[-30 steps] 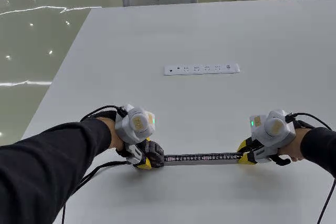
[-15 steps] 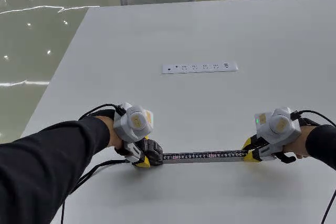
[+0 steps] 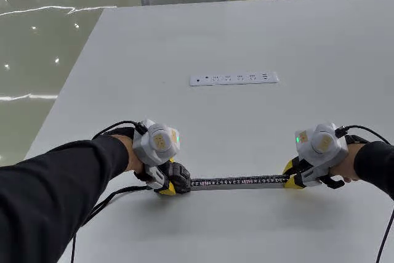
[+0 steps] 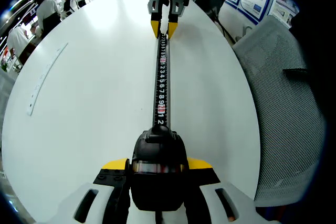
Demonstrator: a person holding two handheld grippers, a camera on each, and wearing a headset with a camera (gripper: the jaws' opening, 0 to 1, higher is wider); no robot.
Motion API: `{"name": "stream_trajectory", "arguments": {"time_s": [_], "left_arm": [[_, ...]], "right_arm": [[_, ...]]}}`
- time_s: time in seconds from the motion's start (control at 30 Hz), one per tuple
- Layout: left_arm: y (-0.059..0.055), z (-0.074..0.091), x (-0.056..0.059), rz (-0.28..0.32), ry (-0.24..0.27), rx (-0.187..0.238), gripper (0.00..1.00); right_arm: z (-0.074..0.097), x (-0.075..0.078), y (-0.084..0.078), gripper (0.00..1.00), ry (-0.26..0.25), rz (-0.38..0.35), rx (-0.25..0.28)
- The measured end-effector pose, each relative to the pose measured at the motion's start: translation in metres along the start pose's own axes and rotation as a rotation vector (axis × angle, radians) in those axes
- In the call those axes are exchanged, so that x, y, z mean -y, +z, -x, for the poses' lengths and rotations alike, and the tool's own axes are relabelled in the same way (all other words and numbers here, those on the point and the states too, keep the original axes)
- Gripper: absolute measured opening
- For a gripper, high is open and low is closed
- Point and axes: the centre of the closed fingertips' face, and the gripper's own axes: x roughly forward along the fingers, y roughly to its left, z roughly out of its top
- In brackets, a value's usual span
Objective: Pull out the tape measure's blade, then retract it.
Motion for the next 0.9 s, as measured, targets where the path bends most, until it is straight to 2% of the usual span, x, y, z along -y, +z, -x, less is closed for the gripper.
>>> {"name": "stream_trajectory", "arguments": {"time_s": [0.8, 0.9], "left_arm": [[0.0003, -0.0003, 0.0006, -0.002, -0.008, -0.001, 0.36], [0.0012, 0.0002, -0.0003, -0.004, -0.008, 0.013, 0.36]], "right_arm": [[-0.0018, -0.001, 0.0001, 0.12, -0.017, -0.022, -0.01], [-0.0022, -0.0004, 0.0005, 0.13, -0.031, -0.044, -0.006]]}}
